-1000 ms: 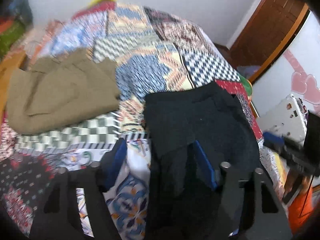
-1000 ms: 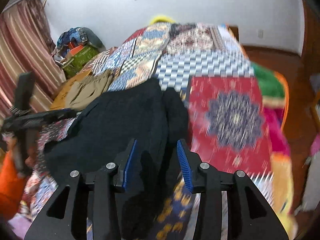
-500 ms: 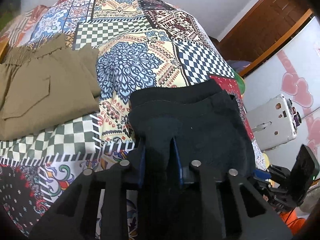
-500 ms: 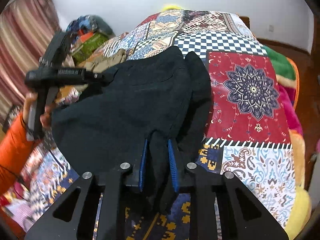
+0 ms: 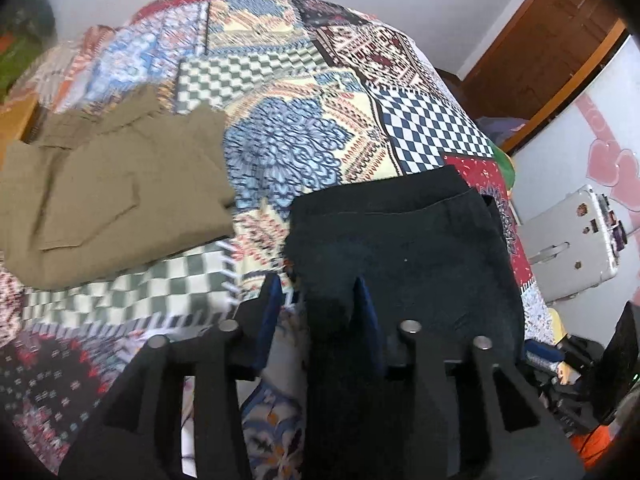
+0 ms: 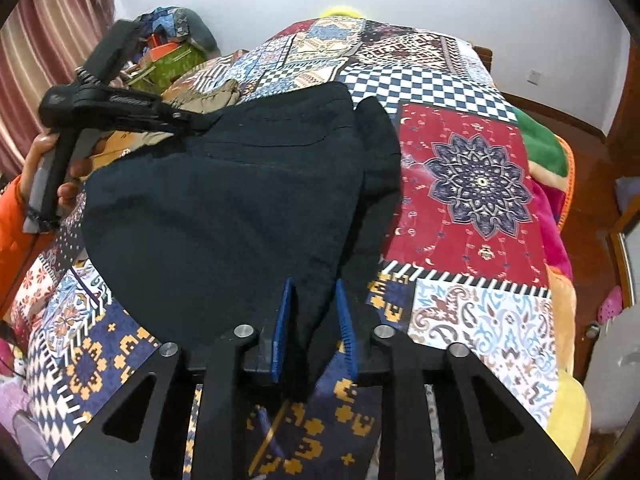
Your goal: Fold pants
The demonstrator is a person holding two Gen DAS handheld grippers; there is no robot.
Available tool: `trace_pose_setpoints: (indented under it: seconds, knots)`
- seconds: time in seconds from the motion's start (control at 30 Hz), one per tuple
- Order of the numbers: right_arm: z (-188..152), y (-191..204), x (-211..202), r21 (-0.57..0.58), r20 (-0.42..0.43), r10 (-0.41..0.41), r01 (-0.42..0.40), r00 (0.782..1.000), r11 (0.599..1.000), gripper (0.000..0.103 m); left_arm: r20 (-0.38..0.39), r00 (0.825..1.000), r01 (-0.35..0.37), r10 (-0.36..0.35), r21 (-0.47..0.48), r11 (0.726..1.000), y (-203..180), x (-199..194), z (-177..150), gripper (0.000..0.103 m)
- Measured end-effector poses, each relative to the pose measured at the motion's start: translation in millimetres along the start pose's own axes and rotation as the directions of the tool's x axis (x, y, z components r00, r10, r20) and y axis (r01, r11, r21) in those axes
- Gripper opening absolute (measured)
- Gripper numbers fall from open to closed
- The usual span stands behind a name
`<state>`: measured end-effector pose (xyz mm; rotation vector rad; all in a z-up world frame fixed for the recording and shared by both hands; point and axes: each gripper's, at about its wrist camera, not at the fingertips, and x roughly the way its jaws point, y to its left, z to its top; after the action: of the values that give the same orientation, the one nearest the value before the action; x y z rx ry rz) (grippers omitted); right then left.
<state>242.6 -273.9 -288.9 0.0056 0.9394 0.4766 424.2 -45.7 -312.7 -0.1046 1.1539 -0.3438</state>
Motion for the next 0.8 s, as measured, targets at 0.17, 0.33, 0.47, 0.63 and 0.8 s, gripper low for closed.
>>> trace_pose_setpoints:
  seconds: [0.17, 0.33, 0.47, 0.63, 0.8]
  knots:
    - [6.7, -5.2, -14.0, 0.012, 0.027, -0.039, 0.039, 0.999, 0.999, 0.042, 0.01, 1.0, 0.02, -0.021, 0.021, 1.0, -1.2, -29.7, -14.7, 0.069]
    - [17.9, -9.1, -18.2, 0.038, 0.074, -0.041, 0.038, 0.996, 0.999, 0.065, -0.016, 0.994, 0.104, -0.104, 0.004, 0.995, -7.2, -37.6, -34.6, 0.09]
    - [27.3, -12.0, -6.9, 0.063, 0.072, -0.018, 0.013, 0.997, 0.998, 0.07, -0.065, 0.988, 0.141, -0.141, -0.01, 0.99, -12.8, -25.1, -44.5, 0.091]
    - [32.3, -22.4, 13.6, 0.114, 0.039, 0.036, -0.04, 0.999, 0.993, 0.07, -0.124, 0.975, 0.182, -0.187, -0.045, 0.982, -11.5, -4.4, -55.1, 0.091]
    - [30.4, -35.7, 37.4, 0.172, -0.013, 0.082, -0.079, 0.997, 0.982, 0.072, -0.129, 0.975, 0.179, -0.182, -0.036, 0.983, -15.2, 8.9, -57.5, 0.096]
